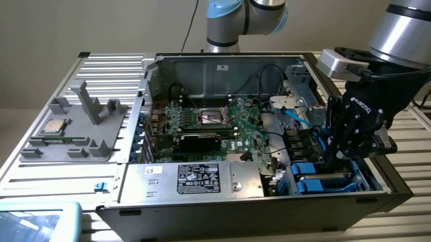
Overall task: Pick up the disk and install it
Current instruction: 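Insert the first disk wire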
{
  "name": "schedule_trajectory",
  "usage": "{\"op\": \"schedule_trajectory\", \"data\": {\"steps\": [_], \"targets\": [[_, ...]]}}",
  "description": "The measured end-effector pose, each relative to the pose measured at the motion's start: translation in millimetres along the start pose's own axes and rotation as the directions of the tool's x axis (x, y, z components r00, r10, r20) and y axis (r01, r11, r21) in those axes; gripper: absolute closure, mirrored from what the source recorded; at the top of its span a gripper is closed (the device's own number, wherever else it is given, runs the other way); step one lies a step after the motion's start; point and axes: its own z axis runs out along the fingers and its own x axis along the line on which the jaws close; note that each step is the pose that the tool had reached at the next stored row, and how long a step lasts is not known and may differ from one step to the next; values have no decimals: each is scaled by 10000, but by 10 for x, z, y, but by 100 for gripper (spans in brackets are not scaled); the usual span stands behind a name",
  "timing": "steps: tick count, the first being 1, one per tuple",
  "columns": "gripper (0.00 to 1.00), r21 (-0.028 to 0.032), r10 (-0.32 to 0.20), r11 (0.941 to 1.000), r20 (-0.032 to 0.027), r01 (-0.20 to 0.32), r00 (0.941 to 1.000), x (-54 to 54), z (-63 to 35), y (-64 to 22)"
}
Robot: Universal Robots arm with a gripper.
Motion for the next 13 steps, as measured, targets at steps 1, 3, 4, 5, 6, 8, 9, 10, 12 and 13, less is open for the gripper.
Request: {"op": "schedule_trajectory", "data": {"steps": [1,3,4,5,6,8,9,10,12,13], "targets": [[83,-2,13,10000,2,-13,10000,0,1,0],[83,-6,32,10000,5,-32,10000,0,2,0],[83,-8,41,10000,2,-41,10000,0,3,0],[83,-9,48,10000,-5,-48,10000,0,4,-1],[83,-8,50,10000,-19,-50,10000,-1,6,-1],[83,-8,52,10000,-26,-52,10000,0,5,-1],[83,-8,54,10000,-41,-54,10000,-3,6,-1],[83,-7,58,10000,-70,-58,10000,-10,5,-1],[83,-3,72,10000,-164,-72,9998,-34,0,1],[83,-1,76,10000,-197,-76,9998,-42,-2,2]]}}
